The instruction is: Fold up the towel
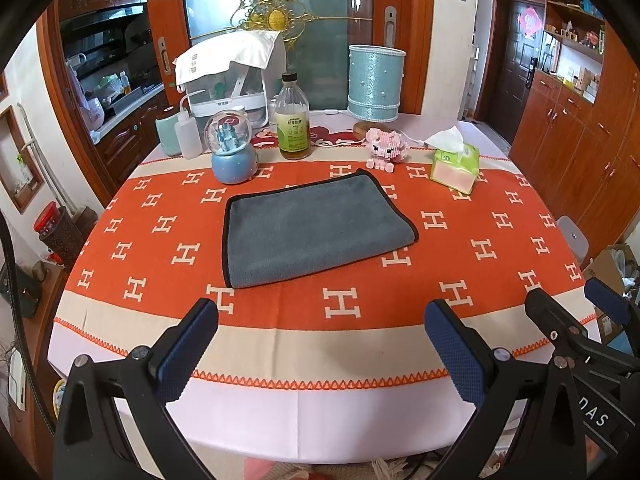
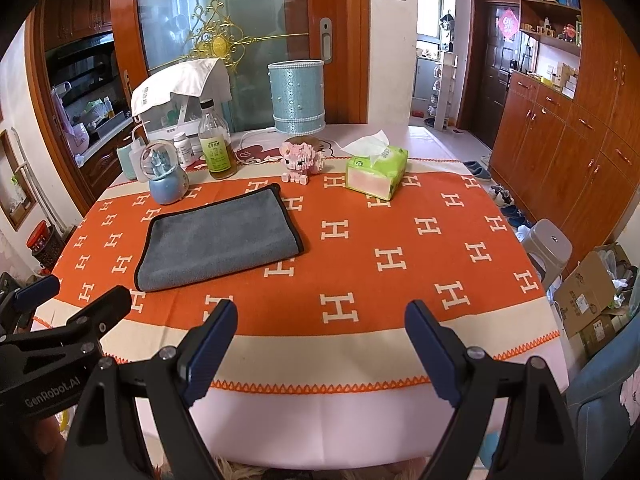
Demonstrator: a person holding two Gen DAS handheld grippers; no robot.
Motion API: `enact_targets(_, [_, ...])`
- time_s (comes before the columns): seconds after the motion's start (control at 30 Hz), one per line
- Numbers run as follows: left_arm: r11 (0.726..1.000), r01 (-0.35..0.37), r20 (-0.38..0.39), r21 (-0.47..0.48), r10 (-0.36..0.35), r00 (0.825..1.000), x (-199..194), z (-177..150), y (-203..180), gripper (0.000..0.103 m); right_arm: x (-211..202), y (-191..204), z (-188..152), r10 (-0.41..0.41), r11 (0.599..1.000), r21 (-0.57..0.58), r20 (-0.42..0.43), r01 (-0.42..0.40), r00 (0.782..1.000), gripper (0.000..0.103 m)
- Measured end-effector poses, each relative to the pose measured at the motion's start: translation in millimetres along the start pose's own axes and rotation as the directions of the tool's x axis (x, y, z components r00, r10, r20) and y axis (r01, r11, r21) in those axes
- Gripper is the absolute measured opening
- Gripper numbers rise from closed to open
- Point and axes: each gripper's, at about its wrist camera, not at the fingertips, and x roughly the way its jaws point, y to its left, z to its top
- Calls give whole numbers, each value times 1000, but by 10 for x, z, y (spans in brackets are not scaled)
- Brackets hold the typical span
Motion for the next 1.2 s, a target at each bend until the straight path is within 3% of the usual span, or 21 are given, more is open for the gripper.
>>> enact_targets(1.2, [1000,1,-5,0,-1,1000,1,7,6,102,1,7,-4,0,1000,-5,3,0,1000,86])
